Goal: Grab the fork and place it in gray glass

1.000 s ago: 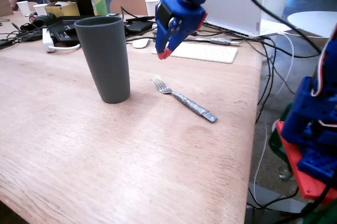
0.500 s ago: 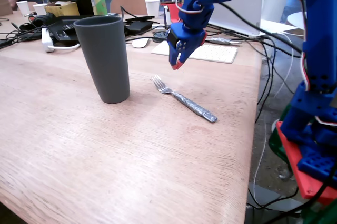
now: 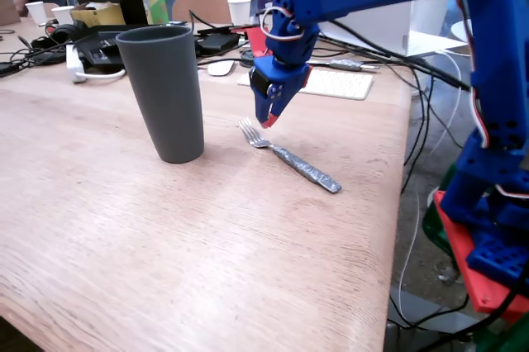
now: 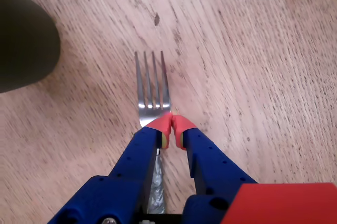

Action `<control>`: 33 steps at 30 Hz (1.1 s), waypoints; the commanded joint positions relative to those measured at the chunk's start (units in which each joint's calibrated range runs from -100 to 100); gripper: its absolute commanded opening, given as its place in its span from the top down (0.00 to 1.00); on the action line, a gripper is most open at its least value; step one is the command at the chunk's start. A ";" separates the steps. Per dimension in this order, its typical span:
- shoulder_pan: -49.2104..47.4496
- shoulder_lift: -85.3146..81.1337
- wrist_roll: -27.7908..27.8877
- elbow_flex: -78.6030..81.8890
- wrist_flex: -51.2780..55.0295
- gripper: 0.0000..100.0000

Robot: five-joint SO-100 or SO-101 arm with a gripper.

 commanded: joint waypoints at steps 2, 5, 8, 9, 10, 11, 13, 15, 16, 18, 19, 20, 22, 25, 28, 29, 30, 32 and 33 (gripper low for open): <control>-0.39 -1.02 0.20 -1.42 0.30 1.00; -0.56 -2.14 0.20 3.40 0.30 1.00; -0.56 -6.60 0.15 7.55 0.30 0.90; -1.23 -7.37 0.15 9.06 0.30 0.87; -2.42 -7.88 0.10 10.57 0.30 0.84; -2.59 -9.00 0.10 11.61 0.30 0.82; -4.11 -11.66 0.15 14.25 0.30 0.77; -4.28 -14.31 0.20 18.22 0.30 0.70; -4.79 -15.26 0.20 19.91 0.30 0.66; -4.79 -16.46 0.20 21.33 0.30 0.61; -3.43 -16.46 0.20 21.33 0.30 0.60; -3.09 -16.12 0.15 21.33 -0.03 0.60; -2.76 -15.43 0.10 20.86 -0.52 0.60; -2.76 -13.37 0.00 20.57 0.22 0.60; -2.92 -10.20 -0.10 19.16 0.46 0.60; -2.92 -10.11 -0.05 19.06 1.04 0.60; -3.09 -10.03 0.05 19.06 2.51 0.60; -3.43 -7.45 0.05 17.93 4.40 0.60; -3.43 -6.60 0.05 16.14 4.98 0.60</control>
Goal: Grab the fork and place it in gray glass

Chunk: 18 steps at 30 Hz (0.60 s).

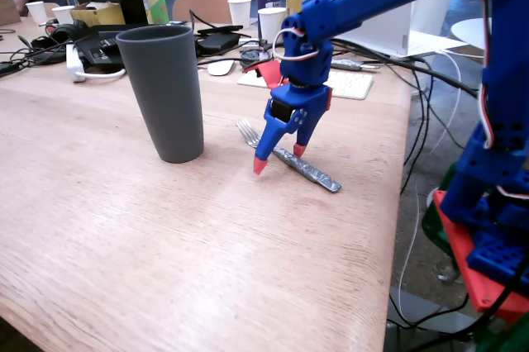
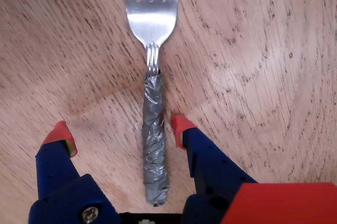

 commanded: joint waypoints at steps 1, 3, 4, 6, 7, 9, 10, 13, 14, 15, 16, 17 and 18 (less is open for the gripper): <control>0.10 1.96 -0.15 -5.75 2.48 0.60; 0.10 3.24 -0.15 -6.98 3.22 0.60; 0.27 3.24 -0.15 -6.98 3.30 0.61; 0.27 3.33 -0.15 -6.98 3.30 0.61; 0.27 3.33 -0.15 -6.60 3.39 0.61; 0.27 3.33 -0.15 -6.03 3.39 0.67; 0.27 3.33 -0.15 -5.94 3.39 0.73; 0.27 3.33 -0.15 -5.94 3.39 0.97; 0.27 3.33 -0.15 -5.94 3.39 1.00; 0.27 3.33 -0.15 -5.94 3.39 1.00; 0.27 3.33 -0.15 -5.94 3.39 1.00; 0.27 3.33 -0.10 -5.94 3.39 1.00; 0.27 3.33 -0.10 -5.94 3.39 1.00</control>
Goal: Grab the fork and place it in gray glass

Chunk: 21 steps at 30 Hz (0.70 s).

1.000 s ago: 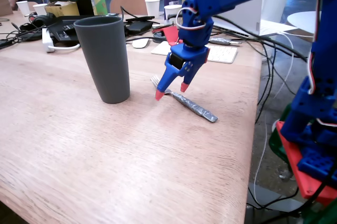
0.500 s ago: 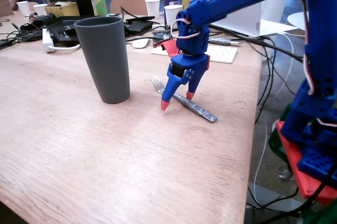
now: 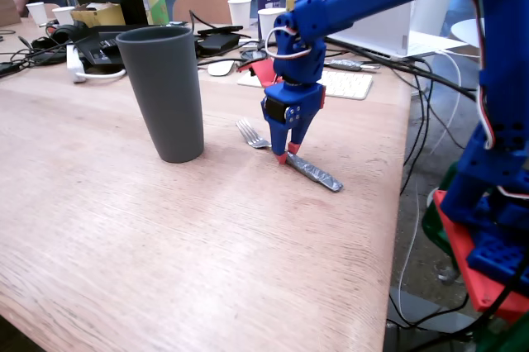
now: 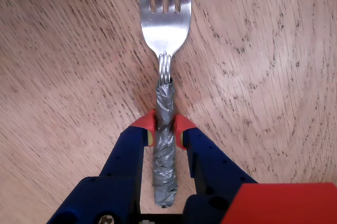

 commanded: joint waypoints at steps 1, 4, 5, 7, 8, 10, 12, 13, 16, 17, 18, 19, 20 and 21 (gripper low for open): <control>0.74 -0.13 0.10 -0.43 0.49 1.00; 0.57 -1.16 0.10 -0.43 -0.66 1.00; 0.74 -1.25 0.10 -0.43 -0.41 1.00; 0.74 -4.42 0.10 -0.15 0.41 1.00; 0.74 -6.99 0.10 0.89 0.41 1.00; 0.74 -14.28 0.10 5.13 0.41 1.00; 0.23 -22.43 0.10 9.48 0.41 1.00; -0.28 -26.12 0.10 11.46 0.41 1.00; -0.45 -36.67 0.15 14.38 0.41 1.00; -0.61 -39.41 0.15 14.48 0.32 1.00; -0.78 -41.64 0.15 14.48 0.32 1.00; -0.78 -43.53 0.15 14.48 -0.41 1.00; -0.78 -44.98 0.15 14.20 -0.74 1.00; -0.78 -46.27 0.15 13.44 -0.74 1.00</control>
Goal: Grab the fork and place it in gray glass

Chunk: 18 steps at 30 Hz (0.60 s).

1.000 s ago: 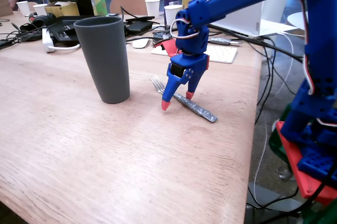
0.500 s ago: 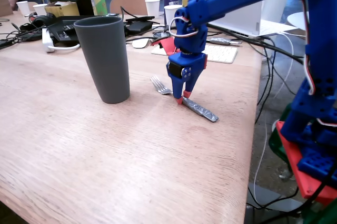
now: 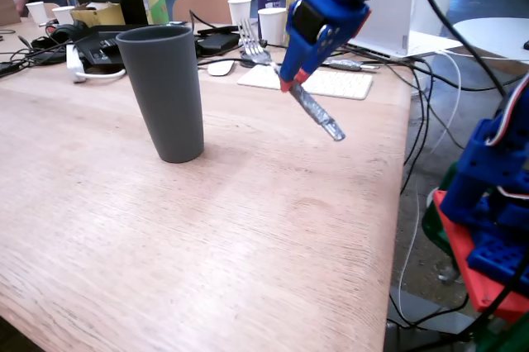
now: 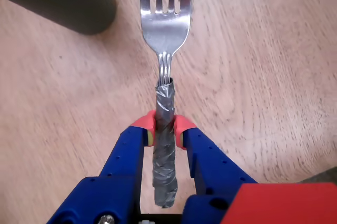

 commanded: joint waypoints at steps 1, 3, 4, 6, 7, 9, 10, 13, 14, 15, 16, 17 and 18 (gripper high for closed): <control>-0.39 -6.66 0.10 -1.53 -1.41 1.00; -0.39 -9.66 0.15 -1.63 -1.49 1.00; -0.39 -10.95 0.15 -1.63 -1.49 1.00; -0.56 -13.09 0.20 -1.63 -2.14 1.00; -0.56 -13.78 0.20 -1.63 -4.36 1.00; -0.73 -14.21 0.20 -1.63 -10.85 1.00; -0.90 -14.21 0.24 -1.63 -14.13 1.00; -4.28 -14.21 4.44 -0.68 -23.65 1.00; -5.47 -14.21 5.27 -0.49 -26.86 1.00; -6.48 -14.03 5.47 -0.49 -29.73 1.00; -7.83 -13.69 5.52 -0.49 -32.03 1.00; -9.19 -13.43 5.57 -0.49 -33.84 1.00; -10.03 -13.26 5.57 -0.49 -34.98 1.00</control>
